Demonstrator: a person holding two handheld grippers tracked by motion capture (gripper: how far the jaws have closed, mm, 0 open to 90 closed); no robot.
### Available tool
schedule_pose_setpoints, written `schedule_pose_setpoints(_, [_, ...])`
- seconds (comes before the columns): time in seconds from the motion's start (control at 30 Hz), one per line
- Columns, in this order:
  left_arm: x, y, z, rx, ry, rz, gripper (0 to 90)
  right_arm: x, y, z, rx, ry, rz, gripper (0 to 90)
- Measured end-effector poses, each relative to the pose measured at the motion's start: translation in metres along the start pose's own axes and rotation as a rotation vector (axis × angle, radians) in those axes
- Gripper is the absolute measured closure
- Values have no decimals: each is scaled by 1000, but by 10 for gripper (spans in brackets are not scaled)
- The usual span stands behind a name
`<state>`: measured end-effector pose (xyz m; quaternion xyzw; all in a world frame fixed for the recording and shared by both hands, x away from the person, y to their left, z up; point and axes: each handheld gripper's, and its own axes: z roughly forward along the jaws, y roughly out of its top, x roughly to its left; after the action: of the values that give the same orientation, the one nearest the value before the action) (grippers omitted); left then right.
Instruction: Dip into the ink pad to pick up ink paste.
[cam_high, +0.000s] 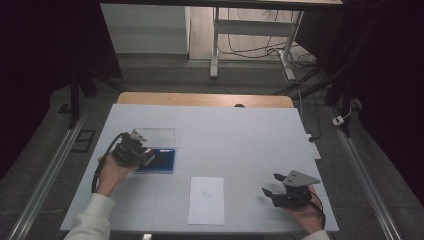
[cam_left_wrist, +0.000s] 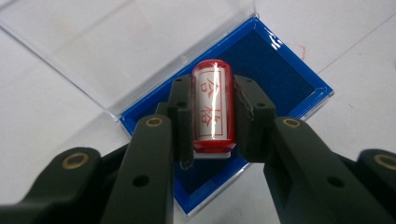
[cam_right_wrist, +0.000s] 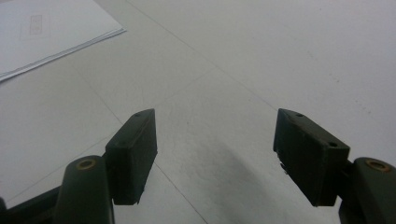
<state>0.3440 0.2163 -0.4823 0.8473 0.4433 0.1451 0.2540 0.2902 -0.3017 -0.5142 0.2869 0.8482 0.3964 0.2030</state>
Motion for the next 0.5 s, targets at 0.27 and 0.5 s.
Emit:
schedule_pose_setpoints(0.27, [0, -1, 3, 10, -14, -7, 707, 0, 0, 0, -1, 0, -1, 299])
schedule_pose_setpoints(0.5, [-3, 1, 4, 24, 2, 5, 709, 0, 0, 1, -1, 4, 0, 299])
